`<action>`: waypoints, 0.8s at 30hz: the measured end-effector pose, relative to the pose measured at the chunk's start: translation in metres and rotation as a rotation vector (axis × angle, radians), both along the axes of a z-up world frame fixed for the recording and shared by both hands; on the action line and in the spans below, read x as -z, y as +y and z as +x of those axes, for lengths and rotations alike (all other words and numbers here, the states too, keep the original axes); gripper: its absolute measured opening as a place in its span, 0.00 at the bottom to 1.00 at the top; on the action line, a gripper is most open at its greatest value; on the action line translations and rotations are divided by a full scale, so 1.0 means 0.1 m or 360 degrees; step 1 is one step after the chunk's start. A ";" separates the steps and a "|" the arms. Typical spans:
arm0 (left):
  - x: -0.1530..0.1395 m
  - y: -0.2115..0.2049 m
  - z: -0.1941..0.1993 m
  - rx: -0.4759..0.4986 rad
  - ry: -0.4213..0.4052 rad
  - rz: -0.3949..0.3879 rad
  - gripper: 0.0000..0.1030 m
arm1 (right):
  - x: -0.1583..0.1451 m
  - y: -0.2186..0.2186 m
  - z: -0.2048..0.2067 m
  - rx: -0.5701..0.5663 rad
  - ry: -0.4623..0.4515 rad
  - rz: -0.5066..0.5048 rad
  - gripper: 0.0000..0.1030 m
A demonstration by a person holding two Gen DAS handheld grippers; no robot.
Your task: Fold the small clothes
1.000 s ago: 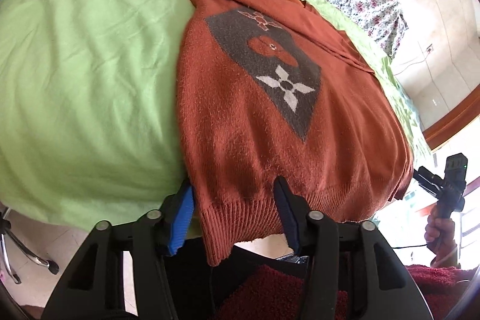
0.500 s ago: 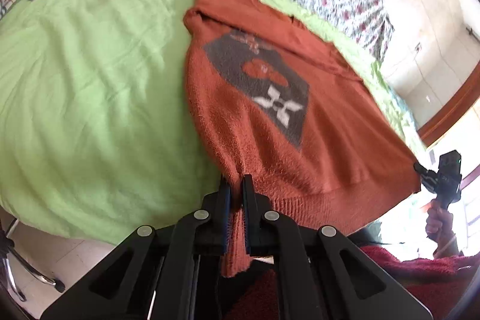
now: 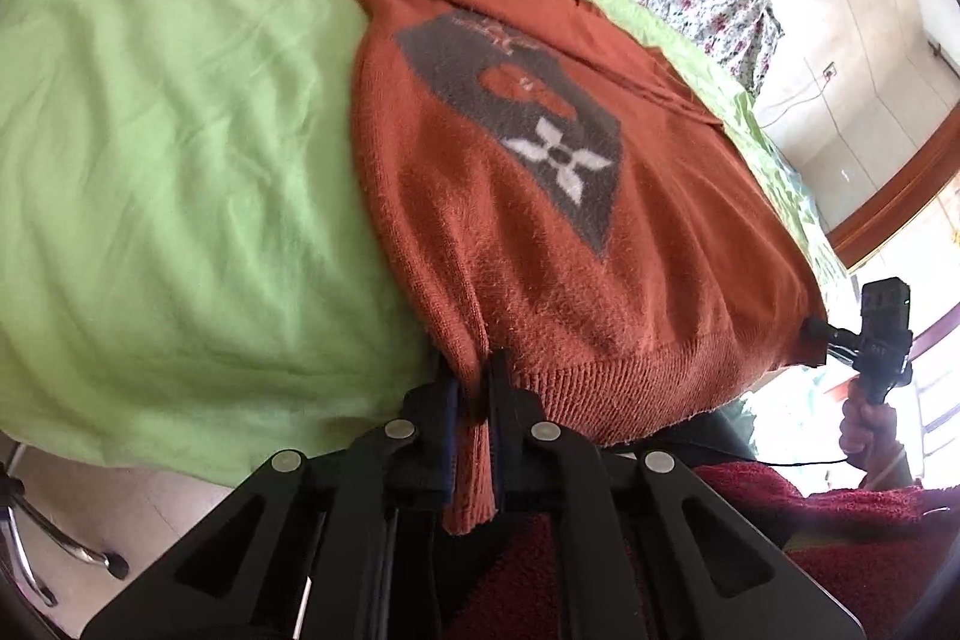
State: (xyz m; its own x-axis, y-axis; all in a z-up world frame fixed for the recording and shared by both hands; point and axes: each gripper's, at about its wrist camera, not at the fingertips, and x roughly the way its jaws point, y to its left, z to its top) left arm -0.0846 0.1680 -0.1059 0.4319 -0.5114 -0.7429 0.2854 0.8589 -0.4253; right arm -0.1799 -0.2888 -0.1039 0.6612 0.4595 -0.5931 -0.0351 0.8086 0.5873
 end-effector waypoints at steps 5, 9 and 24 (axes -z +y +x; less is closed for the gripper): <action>-0.34 0.10 -0.03 -0.0103 -0.0123 -0.0144 0.04 | -0.31 -0.01 -0.05 -0.0014 -0.0192 0.0102 0.07; -0.69 0.18 0.06 -0.0174 -0.0266 -0.0236 0.03 | -0.63 -0.06 0.00 0.0012 -0.0350 0.0106 0.07; -1.25 0.03 1.37 -0.0350 -0.0513 -0.0327 0.03 | -1.27 -0.51 1.11 0.0265 -0.0546 0.0027 0.07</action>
